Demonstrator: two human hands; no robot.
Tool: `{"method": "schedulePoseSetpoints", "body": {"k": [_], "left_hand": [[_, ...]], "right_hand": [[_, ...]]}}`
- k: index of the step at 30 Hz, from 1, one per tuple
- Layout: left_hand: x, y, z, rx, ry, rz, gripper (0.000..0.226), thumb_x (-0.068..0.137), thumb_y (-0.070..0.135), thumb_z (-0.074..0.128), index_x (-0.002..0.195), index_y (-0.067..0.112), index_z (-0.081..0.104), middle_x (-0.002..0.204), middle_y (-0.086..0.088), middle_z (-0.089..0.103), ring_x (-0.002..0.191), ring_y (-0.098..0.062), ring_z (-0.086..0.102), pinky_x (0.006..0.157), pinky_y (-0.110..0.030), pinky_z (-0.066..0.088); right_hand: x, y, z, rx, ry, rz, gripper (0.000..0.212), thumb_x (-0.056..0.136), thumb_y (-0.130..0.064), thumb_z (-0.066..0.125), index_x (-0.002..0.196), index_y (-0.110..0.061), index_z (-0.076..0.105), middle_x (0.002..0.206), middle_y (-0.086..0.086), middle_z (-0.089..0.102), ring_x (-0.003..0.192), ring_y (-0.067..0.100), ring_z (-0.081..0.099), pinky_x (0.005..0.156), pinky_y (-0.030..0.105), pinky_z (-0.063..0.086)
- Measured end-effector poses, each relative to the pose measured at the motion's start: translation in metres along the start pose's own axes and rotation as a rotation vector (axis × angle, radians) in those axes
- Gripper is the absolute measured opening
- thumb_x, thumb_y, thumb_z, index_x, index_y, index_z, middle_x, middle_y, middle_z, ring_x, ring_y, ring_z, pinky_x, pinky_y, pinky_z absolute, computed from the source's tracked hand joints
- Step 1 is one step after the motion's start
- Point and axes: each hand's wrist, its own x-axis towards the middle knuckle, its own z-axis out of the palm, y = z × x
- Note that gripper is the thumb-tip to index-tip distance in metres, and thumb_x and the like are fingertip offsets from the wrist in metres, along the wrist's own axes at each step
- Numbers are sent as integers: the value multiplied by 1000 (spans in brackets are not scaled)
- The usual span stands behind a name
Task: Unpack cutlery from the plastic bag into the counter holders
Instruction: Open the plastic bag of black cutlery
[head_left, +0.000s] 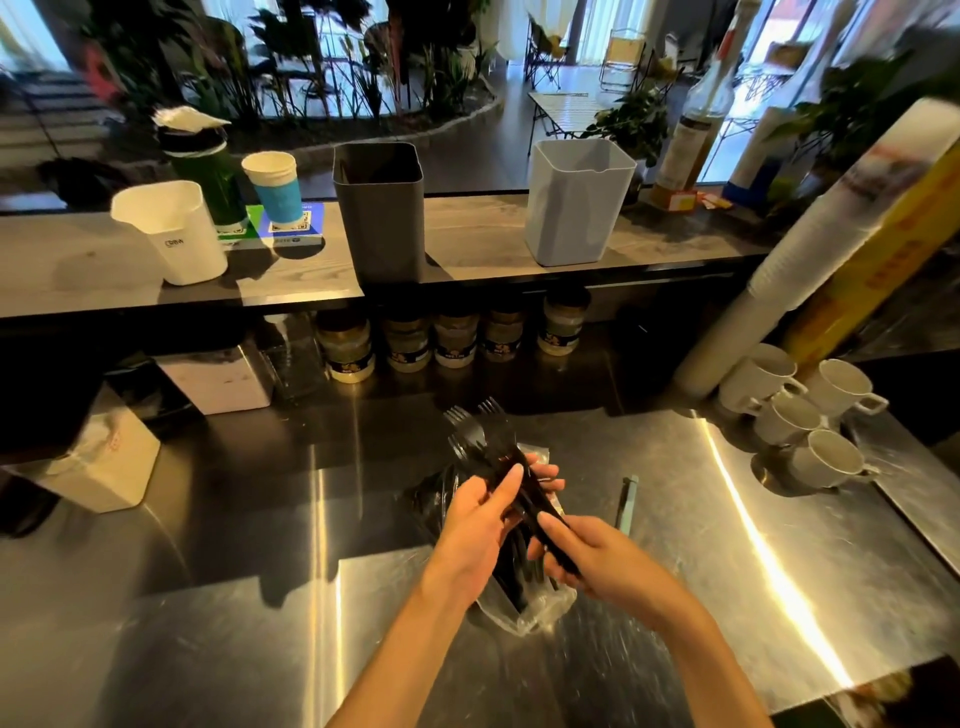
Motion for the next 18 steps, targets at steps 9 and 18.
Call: {"method": "schedulePoseSetpoints", "body": {"k": [9, 18], "left_hand": [[-6, 10, 4, 76, 57, 64, 25, 100, 18, 54, 119, 8, 68, 115, -10, 74, 111, -23, 70, 96, -36, 55], [-8, 7, 8, 68, 133, 81, 23, 102, 22, 53, 115, 11, 68, 105, -11, 77, 104, -23, 73, 94, -40, 55]], "right_hand": [[-4, -3, 9, 114, -8, -8, 42, 106, -45, 39, 114, -14, 67, 87, 2, 77, 71, 14, 66, 53, 18, 45], [-3, -5, 17, 177, -30, -24, 46, 106, -45, 36, 114, -12, 66, 84, 2, 78, 68, 11, 68, 51, 17, 45]]}}
